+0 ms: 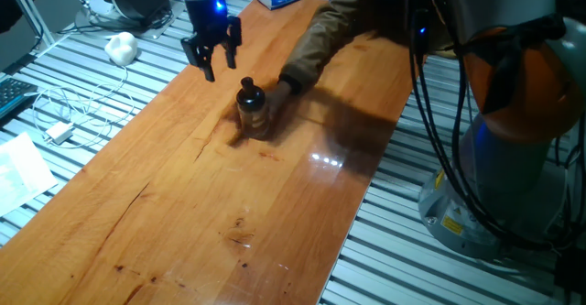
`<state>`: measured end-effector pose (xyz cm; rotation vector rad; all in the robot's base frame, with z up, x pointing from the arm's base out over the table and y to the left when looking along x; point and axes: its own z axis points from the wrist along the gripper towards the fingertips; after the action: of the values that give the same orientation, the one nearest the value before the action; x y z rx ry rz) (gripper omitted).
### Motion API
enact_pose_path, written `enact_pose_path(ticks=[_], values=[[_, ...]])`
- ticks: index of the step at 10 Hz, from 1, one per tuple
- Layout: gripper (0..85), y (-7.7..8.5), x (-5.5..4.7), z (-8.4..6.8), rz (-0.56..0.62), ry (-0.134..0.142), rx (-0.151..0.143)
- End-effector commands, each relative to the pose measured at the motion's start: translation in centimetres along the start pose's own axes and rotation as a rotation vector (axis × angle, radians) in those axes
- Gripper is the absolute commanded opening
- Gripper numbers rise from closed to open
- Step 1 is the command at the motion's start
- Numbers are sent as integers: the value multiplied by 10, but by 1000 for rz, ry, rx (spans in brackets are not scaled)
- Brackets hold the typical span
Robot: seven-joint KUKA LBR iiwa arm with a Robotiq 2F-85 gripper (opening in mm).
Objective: Screw the lid onto the jar
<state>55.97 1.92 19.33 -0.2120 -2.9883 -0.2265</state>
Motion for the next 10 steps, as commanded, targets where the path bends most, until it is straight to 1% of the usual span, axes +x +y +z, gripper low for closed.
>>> enact_pose_path(ticks=[1,2,3,4,5,6,7,8,9,10], values=[[0,5,4,-7,-220,29,14],[0,9,10,-15,-284,32,45],[0,12,14,-19,-316,42,87],[0,14,17,-21,-341,51,92],[0,16,18,-20,-351,52,92],[0,18,18,-15,-342,44,88],[0,19,16,-9,-337,31,74],[0,20,13,-4,-337,27,62],[0,18,14,-2,-341,21,68],[0,15,17,-3,-343,28,65]])
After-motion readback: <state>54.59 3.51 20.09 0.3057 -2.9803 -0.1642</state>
